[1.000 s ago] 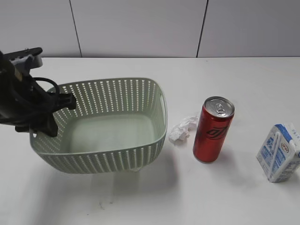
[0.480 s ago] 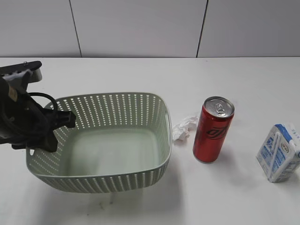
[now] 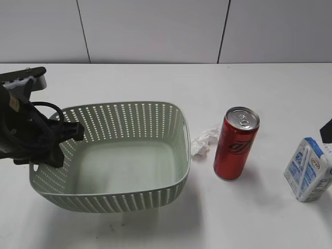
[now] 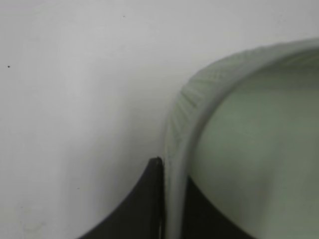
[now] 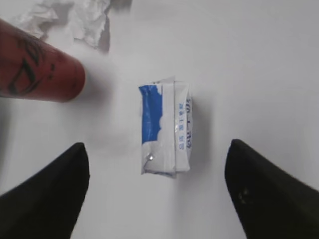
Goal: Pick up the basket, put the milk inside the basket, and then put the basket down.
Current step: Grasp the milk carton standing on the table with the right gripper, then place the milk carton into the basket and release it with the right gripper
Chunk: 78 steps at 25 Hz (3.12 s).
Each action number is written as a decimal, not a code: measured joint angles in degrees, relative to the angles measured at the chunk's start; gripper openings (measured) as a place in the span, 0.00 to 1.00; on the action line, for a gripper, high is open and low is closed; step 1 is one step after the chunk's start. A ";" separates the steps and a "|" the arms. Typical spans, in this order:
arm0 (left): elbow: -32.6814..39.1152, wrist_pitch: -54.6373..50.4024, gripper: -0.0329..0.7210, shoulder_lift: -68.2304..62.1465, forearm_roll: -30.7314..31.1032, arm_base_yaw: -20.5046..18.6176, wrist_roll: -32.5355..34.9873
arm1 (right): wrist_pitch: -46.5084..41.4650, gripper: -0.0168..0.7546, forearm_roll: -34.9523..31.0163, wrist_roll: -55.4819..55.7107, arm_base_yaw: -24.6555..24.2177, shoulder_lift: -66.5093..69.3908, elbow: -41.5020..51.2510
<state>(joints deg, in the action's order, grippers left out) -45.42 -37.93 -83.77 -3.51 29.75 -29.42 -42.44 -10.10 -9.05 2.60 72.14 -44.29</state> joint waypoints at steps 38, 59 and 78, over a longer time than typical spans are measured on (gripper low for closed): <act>0.00 1.09 0.04 0.00 0.07 0.00 0.00 | -0.09 0.44 -2.21 -1.64 0.00 4.08 -5.74; 0.00 1.42 0.04 0.00 1.12 0.00 0.00 | -10.03 0.44 7.30 11.82 47.90 21.07 -40.50; 0.00 2.76 0.04 0.00 0.39 0.00 0.00 | -8.69 0.48 11.33 9.05 50.43 37.35 -42.55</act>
<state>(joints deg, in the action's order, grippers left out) -45.42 -35.18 -83.77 -3.13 29.75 -29.42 -51.13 1.24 0.00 53.03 109.49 -86.84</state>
